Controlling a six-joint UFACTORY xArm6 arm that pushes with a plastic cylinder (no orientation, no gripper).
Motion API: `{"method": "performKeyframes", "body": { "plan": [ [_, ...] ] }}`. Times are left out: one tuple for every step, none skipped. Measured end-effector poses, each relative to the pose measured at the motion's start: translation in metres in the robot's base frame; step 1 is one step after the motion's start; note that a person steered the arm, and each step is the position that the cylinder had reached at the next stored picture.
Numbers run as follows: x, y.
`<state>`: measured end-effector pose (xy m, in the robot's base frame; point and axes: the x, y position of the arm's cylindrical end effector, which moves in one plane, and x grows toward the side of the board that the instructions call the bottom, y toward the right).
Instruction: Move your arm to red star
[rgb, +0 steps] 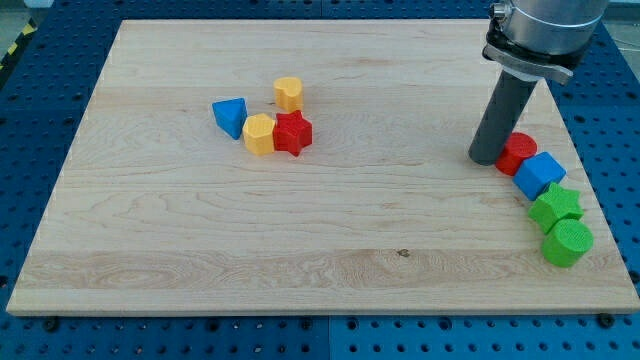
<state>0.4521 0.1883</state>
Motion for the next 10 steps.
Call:
{"method": "performKeyframes", "body": {
  "plan": [
    [0.0,0.02],
    [0.0,0.021],
    [-0.003,-0.015],
    [-0.004,-0.027],
    [-0.004,-0.03],
    [-0.024,-0.087],
    [-0.028,-0.094],
    [-0.042,-0.149],
    [-0.05,-0.186],
    [-0.052,-0.208]
  ]
}}
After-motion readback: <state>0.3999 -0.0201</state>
